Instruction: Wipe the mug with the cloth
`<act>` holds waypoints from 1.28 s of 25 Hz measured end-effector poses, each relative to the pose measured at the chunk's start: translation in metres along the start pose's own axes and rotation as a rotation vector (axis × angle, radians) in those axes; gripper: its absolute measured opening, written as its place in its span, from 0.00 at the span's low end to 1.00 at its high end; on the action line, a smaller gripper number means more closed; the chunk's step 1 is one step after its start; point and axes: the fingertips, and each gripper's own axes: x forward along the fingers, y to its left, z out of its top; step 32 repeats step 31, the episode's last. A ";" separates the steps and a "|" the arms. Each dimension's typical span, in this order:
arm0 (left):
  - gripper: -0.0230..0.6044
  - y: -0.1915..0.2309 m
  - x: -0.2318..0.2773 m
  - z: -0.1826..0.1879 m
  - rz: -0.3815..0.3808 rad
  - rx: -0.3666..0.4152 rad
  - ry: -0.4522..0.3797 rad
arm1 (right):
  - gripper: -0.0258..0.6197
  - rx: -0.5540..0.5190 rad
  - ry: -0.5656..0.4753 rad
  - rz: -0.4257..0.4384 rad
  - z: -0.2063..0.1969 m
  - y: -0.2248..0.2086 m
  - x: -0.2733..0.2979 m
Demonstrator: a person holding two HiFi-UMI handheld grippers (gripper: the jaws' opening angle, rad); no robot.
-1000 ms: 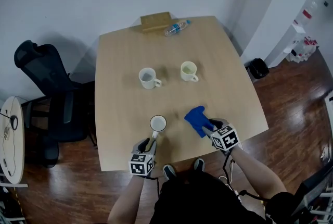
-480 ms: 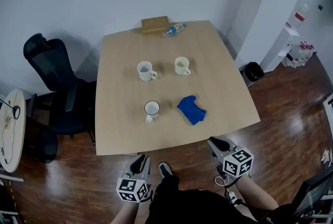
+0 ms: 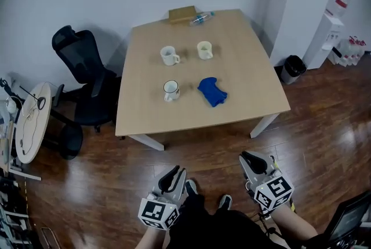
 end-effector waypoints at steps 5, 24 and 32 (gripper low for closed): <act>0.15 -0.013 -0.027 0.006 0.005 -0.018 -0.057 | 0.11 0.013 -0.058 -0.028 0.011 0.009 -0.022; 0.15 -0.007 -0.064 0.008 -0.156 -0.050 -0.079 | 0.09 -0.150 -0.108 -0.044 0.038 0.092 -0.005; 0.15 0.002 -0.069 0.010 -0.163 -0.064 -0.086 | 0.09 -0.141 -0.098 -0.057 0.035 0.099 -0.002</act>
